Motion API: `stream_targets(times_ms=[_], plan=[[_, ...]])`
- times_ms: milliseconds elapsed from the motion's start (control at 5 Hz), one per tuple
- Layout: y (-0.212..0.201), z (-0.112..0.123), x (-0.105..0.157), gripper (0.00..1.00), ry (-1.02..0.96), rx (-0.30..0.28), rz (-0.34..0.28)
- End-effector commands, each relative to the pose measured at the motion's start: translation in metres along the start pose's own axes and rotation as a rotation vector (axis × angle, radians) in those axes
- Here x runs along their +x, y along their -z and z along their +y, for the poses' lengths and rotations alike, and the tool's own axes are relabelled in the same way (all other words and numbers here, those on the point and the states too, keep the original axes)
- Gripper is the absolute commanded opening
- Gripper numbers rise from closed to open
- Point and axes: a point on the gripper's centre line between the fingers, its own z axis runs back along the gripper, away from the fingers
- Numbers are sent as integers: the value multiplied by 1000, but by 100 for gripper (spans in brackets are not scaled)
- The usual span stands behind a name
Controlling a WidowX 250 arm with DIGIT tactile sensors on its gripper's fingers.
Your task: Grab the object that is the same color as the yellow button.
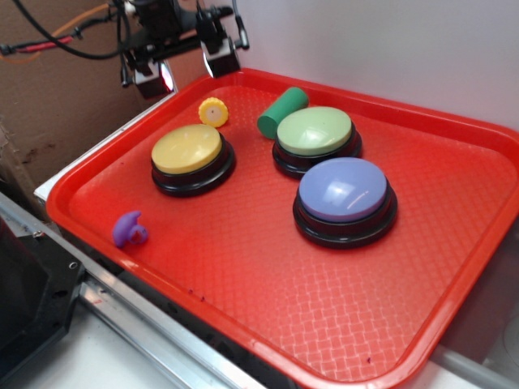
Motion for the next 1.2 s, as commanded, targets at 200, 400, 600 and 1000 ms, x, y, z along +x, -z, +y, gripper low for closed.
stream_targets(times_ms=[200,400,600,1000], plan=[[31,-19,23,100,7,-51,-66],[40,-18,21,100,0,-34,-36],[43,-15,23,30,-3,-17,10],[14,-19,18,0,219,20,23]])
